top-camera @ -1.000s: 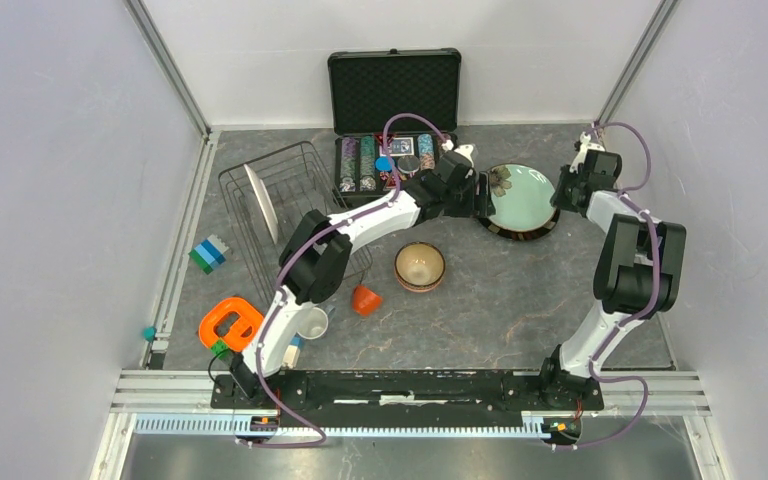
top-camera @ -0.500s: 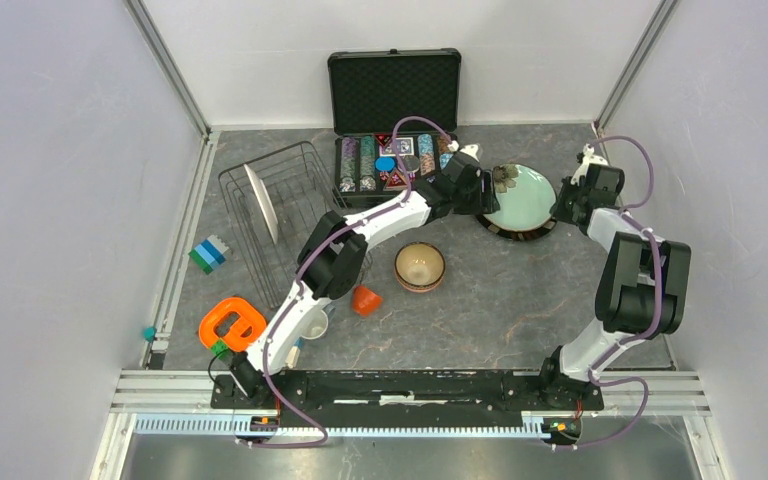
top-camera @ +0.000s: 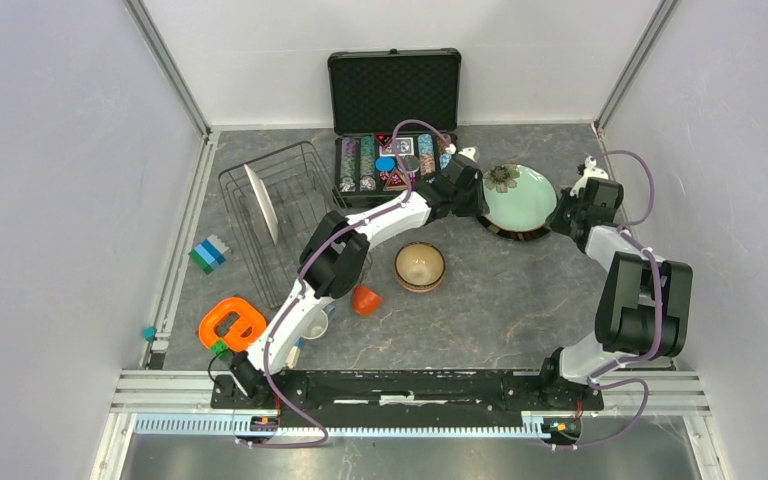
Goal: Load the mixed dishes into the dish rack
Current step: Pick up the plate at the center of the board.
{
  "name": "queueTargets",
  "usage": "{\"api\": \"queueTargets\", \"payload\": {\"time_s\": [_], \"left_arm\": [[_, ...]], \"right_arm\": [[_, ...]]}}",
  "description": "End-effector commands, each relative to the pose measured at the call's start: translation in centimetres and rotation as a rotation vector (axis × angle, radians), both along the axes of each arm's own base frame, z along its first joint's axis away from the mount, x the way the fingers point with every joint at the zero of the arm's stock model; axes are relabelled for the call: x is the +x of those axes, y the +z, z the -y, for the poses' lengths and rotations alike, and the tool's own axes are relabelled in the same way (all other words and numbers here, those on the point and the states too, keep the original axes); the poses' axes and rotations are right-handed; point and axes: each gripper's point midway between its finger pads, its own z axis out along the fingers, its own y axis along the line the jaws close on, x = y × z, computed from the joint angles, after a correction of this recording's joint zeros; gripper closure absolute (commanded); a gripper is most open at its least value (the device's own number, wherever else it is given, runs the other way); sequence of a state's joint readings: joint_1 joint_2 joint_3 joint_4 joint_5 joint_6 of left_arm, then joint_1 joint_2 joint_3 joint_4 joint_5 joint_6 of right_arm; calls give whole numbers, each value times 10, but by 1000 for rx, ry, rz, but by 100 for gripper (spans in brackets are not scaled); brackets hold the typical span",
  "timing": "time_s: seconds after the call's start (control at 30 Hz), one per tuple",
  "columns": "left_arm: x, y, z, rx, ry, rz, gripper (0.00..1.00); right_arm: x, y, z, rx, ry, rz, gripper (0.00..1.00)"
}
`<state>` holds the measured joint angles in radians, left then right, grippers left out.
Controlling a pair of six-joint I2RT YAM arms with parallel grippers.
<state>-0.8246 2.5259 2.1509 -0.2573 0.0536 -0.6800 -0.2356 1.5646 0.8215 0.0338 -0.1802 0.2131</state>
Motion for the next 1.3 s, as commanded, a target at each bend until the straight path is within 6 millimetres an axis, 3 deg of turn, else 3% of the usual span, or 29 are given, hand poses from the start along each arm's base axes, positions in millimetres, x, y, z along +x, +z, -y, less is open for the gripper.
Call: {"api": "queueTargets", "payload": {"time_s": [0.0,0.13,0.4,0.47,0.73,0.93,1.07,1.27], "left_arm": [[-8,14,9,-35,-28,0,79],[-10,24,6,-26,-35,22,85],[-15,42,-2,23,-61,59,82],[-15,41,-3,38,-64,57,71],[-18,29,-4,63,-75,29,61],[-19,35,-7,76,-78,39,73],[-20,40,-8,94,-86,59,73],[-23,40,-11,120,-96,62,91]], "right_arm": [[-3,7,1,19,-33,33,92],[-3,12,3,28,-46,46,86],[-4,16,0,59,-48,61,74],[-5,15,-3,72,-43,62,73],[-6,17,-5,83,-36,68,72],[-7,15,-5,88,-41,65,72],[-7,15,-7,97,-38,71,71],[-9,14,-8,120,-43,81,65]]}}
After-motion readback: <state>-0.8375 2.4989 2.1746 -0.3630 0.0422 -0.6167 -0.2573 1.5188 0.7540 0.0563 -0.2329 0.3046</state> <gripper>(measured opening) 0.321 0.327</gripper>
